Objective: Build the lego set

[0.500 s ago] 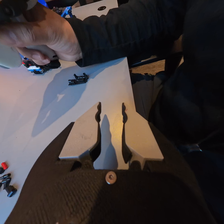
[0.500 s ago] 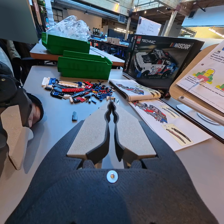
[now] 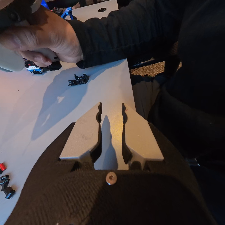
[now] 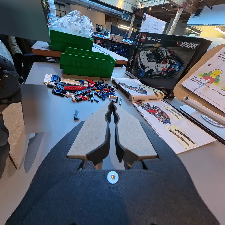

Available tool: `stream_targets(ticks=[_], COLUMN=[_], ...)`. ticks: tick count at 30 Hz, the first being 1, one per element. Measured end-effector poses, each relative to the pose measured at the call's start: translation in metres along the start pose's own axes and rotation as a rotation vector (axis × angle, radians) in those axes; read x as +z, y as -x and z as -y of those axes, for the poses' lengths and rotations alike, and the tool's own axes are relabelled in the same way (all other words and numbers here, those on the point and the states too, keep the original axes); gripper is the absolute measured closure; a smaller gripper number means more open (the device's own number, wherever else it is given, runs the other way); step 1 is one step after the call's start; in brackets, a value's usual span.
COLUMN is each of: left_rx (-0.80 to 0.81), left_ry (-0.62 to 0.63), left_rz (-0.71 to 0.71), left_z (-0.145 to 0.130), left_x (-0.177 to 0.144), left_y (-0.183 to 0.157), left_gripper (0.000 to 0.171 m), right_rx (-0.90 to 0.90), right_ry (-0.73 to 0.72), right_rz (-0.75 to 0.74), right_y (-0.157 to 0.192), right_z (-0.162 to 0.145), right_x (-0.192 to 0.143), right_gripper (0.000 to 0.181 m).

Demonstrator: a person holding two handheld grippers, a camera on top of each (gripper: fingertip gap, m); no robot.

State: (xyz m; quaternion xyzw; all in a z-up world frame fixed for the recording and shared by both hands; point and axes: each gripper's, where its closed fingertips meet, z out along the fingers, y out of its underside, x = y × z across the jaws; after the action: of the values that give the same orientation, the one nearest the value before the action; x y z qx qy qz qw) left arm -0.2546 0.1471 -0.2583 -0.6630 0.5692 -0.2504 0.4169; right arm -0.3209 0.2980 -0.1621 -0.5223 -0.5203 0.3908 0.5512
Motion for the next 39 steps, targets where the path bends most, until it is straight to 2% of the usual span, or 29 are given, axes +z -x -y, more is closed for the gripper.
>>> stream_targets(ticks=[5,9,13,18,23,25,32,39], left_rx=[-0.007,-0.033,-0.078,-0.175,-0.271,-0.290,-0.243,-0.261], left_ry=[0.005,0.003,-0.004,0.000,-0.045,-0.059,-0.031,-0.066], left_rz=[0.000,0.027,0.166,0.332,0.388,0.364,0.368,0.357], left_z=[-0.001,-0.001,-0.003,-0.012,-0.014,-0.013,-0.014,-0.011], left_x=[0.001,0.000,-0.006,-0.017,-0.029,-0.029,-0.026,-0.029], left_y=[0.001,0.007,0.034,0.068,0.085,0.084,0.080,0.081], left_gripper=[0.143,0.144,0.149,0.151,0.150,0.150,0.150,0.150], right_rx=[0.107,0.317,0.500,0.609,0.596,0.560,0.440,0.336], right_ry=[-0.002,-0.048,-0.066,-0.068,-0.065,-0.073,-0.088,-0.094], right_rz=[0.047,0.208,0.316,0.377,0.423,0.449,0.482,0.493], right_y=[0.003,0.012,0.012,0.014,0.023,0.030,0.046,0.057], right_z=[-0.001,0.005,0.005,0.004,0.006,0.010,0.017,0.019], right_x=[0.002,0.001,-0.001,-0.002,-0.002,-0.004,-0.005,-0.005], right_gripper=[0.181,0.181,0.181,0.181,0.181,0.181,0.181,0.181])
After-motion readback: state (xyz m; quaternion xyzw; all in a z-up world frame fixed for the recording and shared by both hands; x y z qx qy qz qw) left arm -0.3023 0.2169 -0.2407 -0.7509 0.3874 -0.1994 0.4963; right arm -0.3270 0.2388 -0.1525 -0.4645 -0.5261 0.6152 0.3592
